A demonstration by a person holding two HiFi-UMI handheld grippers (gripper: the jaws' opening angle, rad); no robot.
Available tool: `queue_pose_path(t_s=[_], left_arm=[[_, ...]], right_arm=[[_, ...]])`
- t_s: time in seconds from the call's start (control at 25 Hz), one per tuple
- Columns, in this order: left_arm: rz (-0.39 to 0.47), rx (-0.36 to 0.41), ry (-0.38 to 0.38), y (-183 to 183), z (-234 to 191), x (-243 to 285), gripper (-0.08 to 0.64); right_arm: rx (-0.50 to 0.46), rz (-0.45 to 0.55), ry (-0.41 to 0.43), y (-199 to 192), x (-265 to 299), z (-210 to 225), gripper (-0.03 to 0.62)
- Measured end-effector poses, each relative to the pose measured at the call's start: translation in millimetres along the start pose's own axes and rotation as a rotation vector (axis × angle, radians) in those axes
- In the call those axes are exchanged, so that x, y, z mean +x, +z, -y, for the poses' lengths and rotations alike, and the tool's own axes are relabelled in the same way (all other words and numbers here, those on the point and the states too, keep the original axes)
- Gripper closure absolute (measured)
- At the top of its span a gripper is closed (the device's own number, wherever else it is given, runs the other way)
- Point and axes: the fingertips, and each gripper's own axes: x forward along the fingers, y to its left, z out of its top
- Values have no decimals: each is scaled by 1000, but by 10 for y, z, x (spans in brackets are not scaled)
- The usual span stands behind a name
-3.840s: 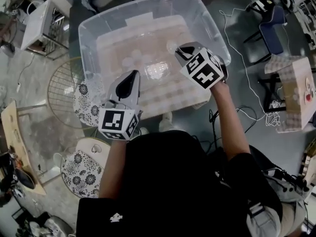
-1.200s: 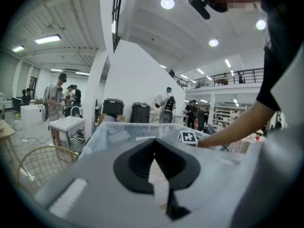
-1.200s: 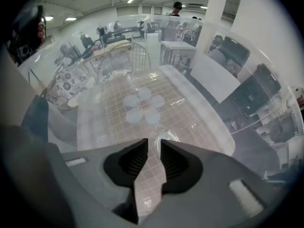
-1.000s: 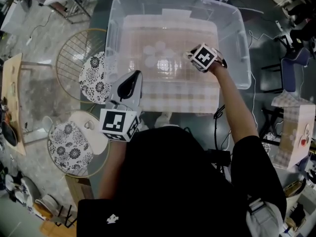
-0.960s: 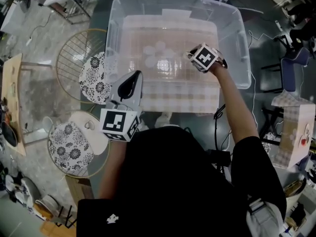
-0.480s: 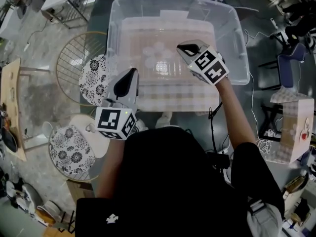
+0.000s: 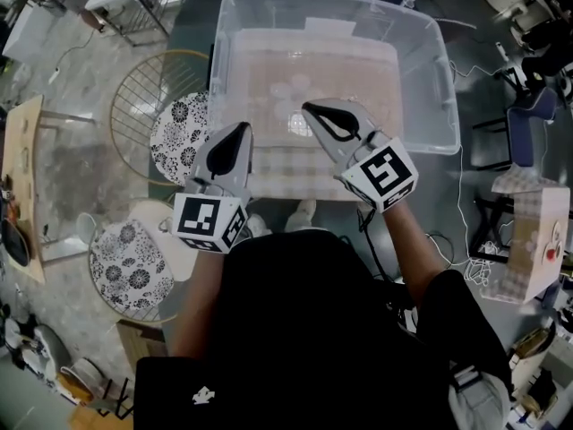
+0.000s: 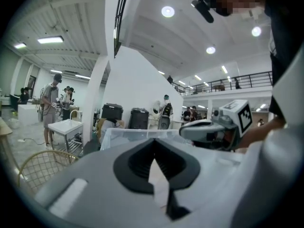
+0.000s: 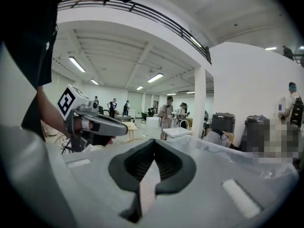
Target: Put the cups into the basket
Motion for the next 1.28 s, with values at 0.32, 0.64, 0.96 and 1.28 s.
queue_pose_path(t_s=[0.32, 0.64, 0.96, 1.28], left_arm=[[14, -14, 13, -20, -73, -255, 554], [21, -3, 63, -27, -198, -492, 554], [6, 0, 110, -109, -294, -745, 554], [-3, -8, 164, -180, -388, -926, 554]], right_arm=[[43, -47, 162, -266, 85, -748, 591], [-124, -389, 284, -1457, 466, -1395, 560], [-351, -677, 427, -2499, 775, -1691, 517], [-504, -822, 558, -2991, 884, -1867, 511]])
